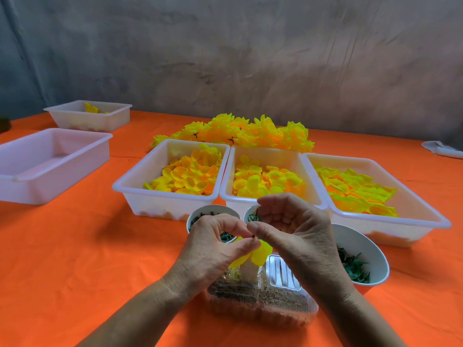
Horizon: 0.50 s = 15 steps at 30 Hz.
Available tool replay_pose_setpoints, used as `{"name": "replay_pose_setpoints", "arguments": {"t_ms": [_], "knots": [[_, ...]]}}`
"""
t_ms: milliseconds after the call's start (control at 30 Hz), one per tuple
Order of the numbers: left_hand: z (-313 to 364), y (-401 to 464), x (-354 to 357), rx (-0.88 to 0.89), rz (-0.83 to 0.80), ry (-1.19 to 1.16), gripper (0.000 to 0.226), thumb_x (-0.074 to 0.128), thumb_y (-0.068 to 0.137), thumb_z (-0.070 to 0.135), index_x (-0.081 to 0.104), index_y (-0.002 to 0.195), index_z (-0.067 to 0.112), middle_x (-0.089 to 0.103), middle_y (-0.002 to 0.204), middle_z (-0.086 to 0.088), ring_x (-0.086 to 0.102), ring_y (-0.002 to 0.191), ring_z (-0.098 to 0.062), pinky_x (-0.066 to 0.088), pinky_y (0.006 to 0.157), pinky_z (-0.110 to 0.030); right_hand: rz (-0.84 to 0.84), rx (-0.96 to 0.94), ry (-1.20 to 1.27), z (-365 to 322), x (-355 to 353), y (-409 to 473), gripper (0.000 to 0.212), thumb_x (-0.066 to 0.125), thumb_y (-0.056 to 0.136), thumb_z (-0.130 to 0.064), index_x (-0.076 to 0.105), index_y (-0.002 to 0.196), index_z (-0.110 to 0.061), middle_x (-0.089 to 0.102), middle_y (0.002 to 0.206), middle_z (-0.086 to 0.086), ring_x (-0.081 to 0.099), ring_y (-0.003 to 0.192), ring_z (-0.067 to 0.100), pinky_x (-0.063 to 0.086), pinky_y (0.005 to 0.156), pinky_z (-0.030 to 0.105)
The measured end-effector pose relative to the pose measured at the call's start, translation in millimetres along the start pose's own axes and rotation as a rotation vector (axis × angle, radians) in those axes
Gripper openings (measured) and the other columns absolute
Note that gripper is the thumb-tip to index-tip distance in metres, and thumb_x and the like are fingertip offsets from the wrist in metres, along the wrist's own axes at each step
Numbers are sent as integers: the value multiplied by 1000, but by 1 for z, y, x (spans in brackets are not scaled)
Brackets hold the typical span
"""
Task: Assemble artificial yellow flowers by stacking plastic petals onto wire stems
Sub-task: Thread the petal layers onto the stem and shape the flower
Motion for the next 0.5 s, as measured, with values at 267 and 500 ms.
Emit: {"name": "replay_pose_setpoints", "arguments": {"t_ms": [267, 500], "knots": [[-5, -6, 2, -72, 15, -117, 29, 80, 56, 38, 75, 76, 18, 73, 82, -1, 65, 83, -9, 53, 89, -44, -143, 125, -48, 11, 1, -3, 38, 78, 67, 7, 75, 71, -31, 68, 63, -4, 61, 60, 6, 52, 62, 20], [-10, -12, -5, -89, 39, -188, 27, 73, 63, 26, 74, 90, 31, 74, 89, 5, 67, 88, -9, 52, 80, -25, -148, 277, 83, 23, 1, -5, 18, 80, 55, -11, 76, 72, -10, 59, 58, 7, 56, 62, 17, 50, 64, 26]]}}
Point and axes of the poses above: each hand's wrist, its own y-axis towards the middle knuckle, its own x-axis out of the palm, z = x × y, the point moved 4 cm from there along y, towards the middle knuckle
